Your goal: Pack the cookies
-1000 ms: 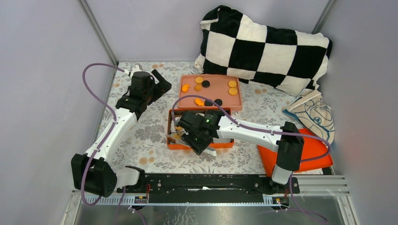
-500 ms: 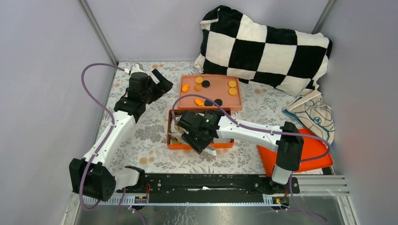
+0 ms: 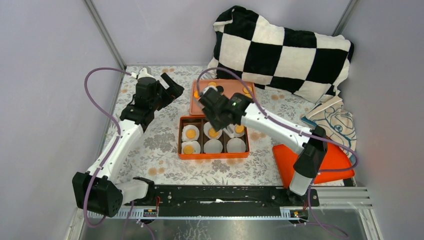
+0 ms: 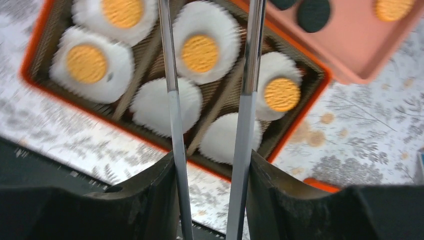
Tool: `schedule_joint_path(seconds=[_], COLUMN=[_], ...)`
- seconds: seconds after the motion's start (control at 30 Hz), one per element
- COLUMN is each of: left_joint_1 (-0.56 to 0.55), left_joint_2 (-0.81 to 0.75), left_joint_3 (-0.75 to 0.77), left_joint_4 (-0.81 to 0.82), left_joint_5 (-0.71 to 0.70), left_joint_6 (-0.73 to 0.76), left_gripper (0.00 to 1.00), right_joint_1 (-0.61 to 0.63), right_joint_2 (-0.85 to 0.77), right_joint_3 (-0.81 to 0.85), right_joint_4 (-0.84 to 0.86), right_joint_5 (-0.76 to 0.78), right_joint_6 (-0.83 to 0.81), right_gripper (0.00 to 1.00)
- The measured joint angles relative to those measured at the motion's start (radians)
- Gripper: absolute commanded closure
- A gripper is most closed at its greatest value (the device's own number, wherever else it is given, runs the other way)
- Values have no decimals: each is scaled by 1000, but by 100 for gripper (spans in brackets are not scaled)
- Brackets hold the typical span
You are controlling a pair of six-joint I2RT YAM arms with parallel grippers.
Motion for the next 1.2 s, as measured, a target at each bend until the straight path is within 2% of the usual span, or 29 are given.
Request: schedule_joint_path(seconds=[0.17,0.37,0.73,0.9,0.97,1.13,1.2], left_joint_1=[0,0,0,0,0,0,0], left_joint_2=[5,20,34,47,48,48,48], left_joint_3=[0,0,0,0,0,0,0], left_joint_4=[0,0,0,0,0,1,1], left_joint_5=[2,3,5,19,21,25,29], left_joint_6=[0,0,1,1,1,1,1], left_gripper=[1,1,1,1,1,1,1], right_joint_1=[-160,-293,-394,-406,-409,-414,-415], right_joint_2=[34,187,362,434,458,500,505], right_joint_3=[18,82,101,195,235,287,289], right_joint_4=[14,41,63,57,64,50,47], right_joint_5=[14,-10,-85,-114,-121,-133,-128], right_joint_6=[-29,-55,-78,-82,-83,-89,-88], right_gripper=[51,51,50,50,54,82,88])
